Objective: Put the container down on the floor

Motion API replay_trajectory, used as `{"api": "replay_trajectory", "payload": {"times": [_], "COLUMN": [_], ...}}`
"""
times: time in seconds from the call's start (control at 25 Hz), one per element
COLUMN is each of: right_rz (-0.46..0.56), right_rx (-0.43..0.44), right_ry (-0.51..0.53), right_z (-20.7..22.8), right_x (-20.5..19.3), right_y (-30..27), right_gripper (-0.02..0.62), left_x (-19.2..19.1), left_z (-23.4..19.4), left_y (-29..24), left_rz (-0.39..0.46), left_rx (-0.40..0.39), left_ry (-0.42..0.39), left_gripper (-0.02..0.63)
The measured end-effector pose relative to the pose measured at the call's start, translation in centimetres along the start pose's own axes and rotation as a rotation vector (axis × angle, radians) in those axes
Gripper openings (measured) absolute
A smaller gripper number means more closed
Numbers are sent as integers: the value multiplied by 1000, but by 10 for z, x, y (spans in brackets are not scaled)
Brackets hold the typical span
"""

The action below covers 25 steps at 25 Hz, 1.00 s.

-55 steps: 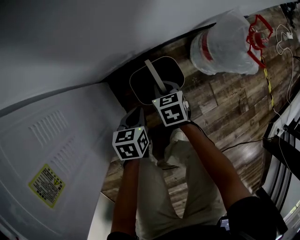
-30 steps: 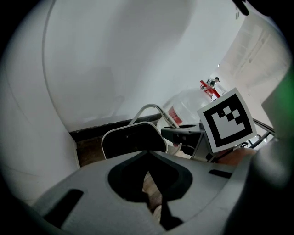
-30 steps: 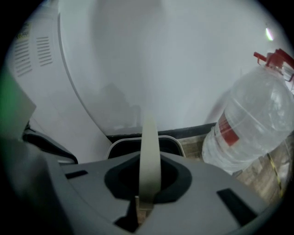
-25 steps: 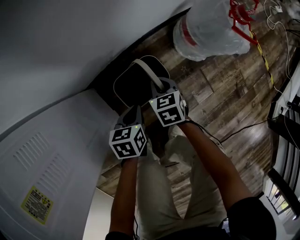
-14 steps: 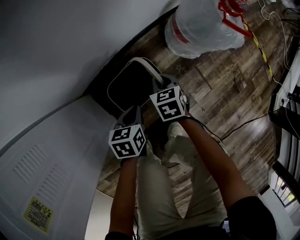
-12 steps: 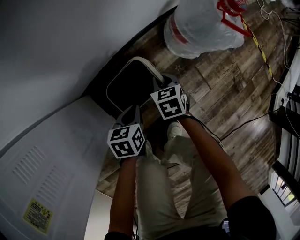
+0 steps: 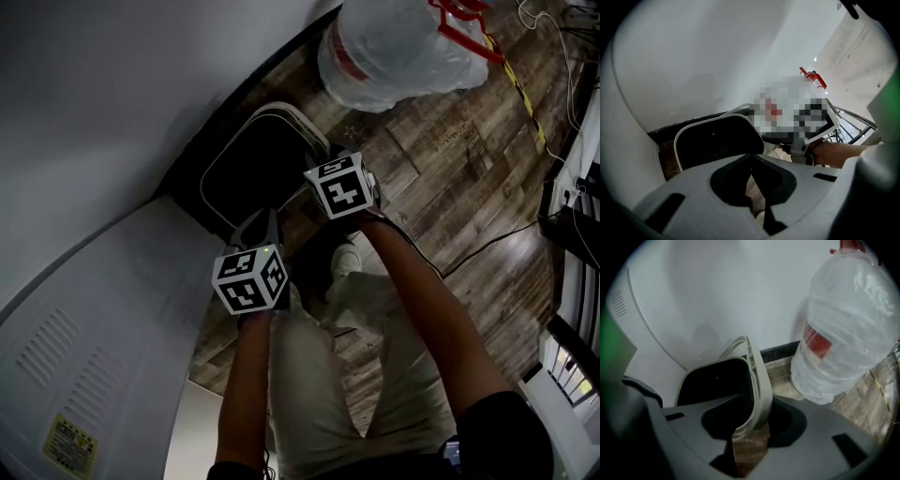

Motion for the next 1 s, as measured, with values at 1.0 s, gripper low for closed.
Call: {"api": "replay_trajectory", "payload": {"times": [1.0], "right_rz": [-86], "right_rx": [78], "right_ry": [-150], "right_z": [25], "right_x": [-29], "right_y": [17], "right_gripper": [232], "left_x": [7], "left_z": [23], "left_y": [7], "left_rz": [-8], "left_rx": [-4], "left_ry": [-34], "left_gripper": [17]}}
Point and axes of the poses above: the fingertips, and each gripper's own axes: y backward along the fingers, z to its right, x out of its top, the point moved 4 cm from there along y, backward along the fingers, and after that the axes turned 15 degrees about -z, right-handed, at the moved point
